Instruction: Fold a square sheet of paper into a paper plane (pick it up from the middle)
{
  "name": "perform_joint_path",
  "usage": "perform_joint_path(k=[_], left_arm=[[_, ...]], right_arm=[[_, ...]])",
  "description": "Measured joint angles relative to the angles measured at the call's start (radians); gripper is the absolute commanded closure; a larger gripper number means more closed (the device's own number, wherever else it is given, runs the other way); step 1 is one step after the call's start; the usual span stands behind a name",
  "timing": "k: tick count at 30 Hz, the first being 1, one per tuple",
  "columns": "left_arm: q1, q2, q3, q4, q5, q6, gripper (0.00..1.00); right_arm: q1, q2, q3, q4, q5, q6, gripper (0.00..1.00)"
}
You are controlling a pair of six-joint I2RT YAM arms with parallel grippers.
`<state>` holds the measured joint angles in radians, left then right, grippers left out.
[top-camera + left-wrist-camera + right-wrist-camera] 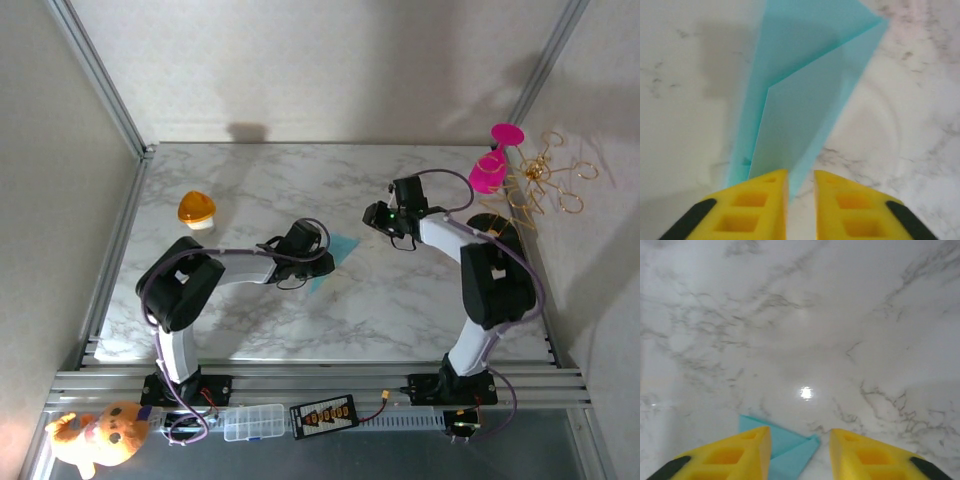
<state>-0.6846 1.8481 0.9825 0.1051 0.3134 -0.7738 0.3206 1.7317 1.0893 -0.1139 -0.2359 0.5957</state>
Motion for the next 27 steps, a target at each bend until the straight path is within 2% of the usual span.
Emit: perform_joint_path(k=[3,6,11,15,17,21,27], left_arm=[[0.024,-0.086,0.002,-0.014,-0.008,-0.011,0.53],[0.075,-0.200,-0.008,-0.020,-0.044,-0.006,0.41],[0.177,-0.384,-0.087,-0.028,-0.151,0.033,0.17],[0.225,-0.492,-0.180,-0.051,-0.252,0.085,0.04],[0.242,-0.532,-0.217,-0.061,-0.290,0.113,0.01],[0.274,-0.589,-0.273,-0.068,-0.335,0.151,0.00],[0.305,-0.606,-0.304,-0.072,-0.342,0.185,0.01]], right_arm=[[0.031,-0.062,-0.008,-0.020,0.051,0.017,0.42],[0.073,-0.085,-0.009,-0.064,0.108,0.031,0.38],[0.169,-0.060,0.024,-0.196,0.208,0.080,0.36],[0.260,0.008,0.117,-0.300,0.274,0.161,0.36],[0.297,0.046,0.163,-0.340,0.306,0.210,0.37],[0.359,0.129,0.261,-0.434,0.369,0.309,0.38],[0.415,0.249,0.383,-0.536,0.408,0.391,0.41]])
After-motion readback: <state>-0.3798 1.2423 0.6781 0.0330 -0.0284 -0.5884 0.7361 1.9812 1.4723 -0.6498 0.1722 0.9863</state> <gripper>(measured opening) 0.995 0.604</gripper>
